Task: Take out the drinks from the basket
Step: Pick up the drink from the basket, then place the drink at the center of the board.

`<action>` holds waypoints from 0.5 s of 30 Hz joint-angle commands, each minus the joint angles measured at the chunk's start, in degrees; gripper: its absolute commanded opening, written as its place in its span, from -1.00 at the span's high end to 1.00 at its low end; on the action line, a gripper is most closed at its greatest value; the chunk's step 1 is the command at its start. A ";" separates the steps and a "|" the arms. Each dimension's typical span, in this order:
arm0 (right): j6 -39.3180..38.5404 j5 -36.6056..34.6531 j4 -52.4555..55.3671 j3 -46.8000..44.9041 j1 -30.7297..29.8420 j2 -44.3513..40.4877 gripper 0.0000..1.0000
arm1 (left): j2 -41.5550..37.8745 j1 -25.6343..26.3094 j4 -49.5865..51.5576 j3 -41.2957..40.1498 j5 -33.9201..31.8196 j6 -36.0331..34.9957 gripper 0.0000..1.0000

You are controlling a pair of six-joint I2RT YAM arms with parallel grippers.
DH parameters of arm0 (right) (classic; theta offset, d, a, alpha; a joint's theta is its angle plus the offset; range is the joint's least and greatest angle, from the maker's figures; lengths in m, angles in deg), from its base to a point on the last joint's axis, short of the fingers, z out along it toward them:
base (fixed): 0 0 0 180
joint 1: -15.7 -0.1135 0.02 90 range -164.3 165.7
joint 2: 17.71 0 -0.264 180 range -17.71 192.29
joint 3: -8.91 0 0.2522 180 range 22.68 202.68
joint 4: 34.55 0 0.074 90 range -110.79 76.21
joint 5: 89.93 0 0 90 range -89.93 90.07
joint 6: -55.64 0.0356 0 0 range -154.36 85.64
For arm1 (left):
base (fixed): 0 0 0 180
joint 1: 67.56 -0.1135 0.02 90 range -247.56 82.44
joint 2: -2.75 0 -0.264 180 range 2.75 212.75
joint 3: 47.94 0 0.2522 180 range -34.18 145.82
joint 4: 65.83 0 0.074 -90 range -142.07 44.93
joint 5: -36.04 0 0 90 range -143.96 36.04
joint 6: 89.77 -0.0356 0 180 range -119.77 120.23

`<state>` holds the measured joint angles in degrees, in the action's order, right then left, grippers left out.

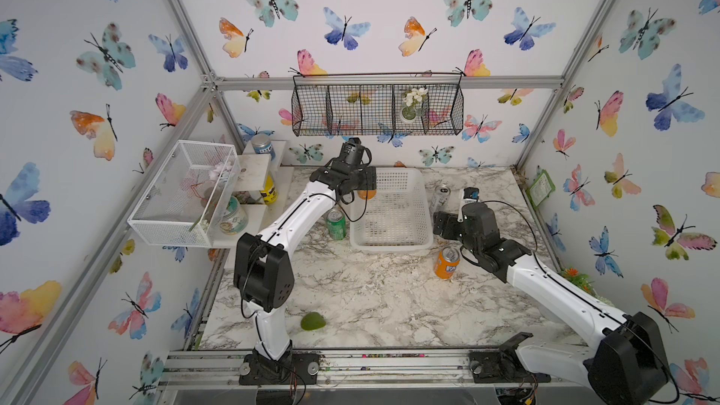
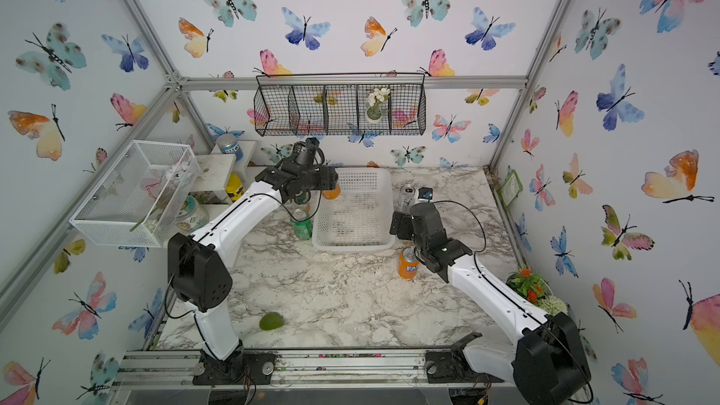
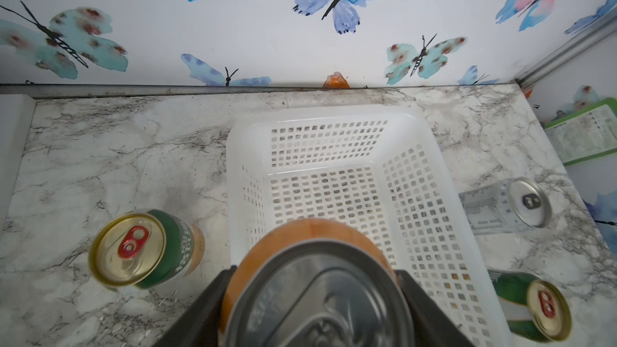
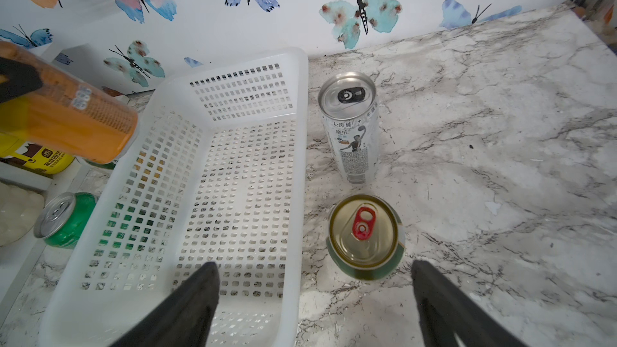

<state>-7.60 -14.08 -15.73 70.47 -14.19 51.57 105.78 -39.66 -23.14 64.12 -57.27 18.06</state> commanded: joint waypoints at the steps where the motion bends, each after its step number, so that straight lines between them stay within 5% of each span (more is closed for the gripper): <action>1: 0.04 -1.51 -1.59 -0.15 -0.10 -0.27 -0.85 | -7.75 0.40 -2.96 -4.14 1.17 0.72 -0.15; 15: 0.81 -0.11 -3.37 -1.04 -0.01 1.06 -0.85 | -28.61 0.53 -2.83 -24.28 -0.35 0.70 -0.15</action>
<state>-7.32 -14.06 -17.48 70.16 -14.19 51.99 82.48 -39.20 -22.29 41.74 -56.90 18.36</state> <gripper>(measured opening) 0.928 0.706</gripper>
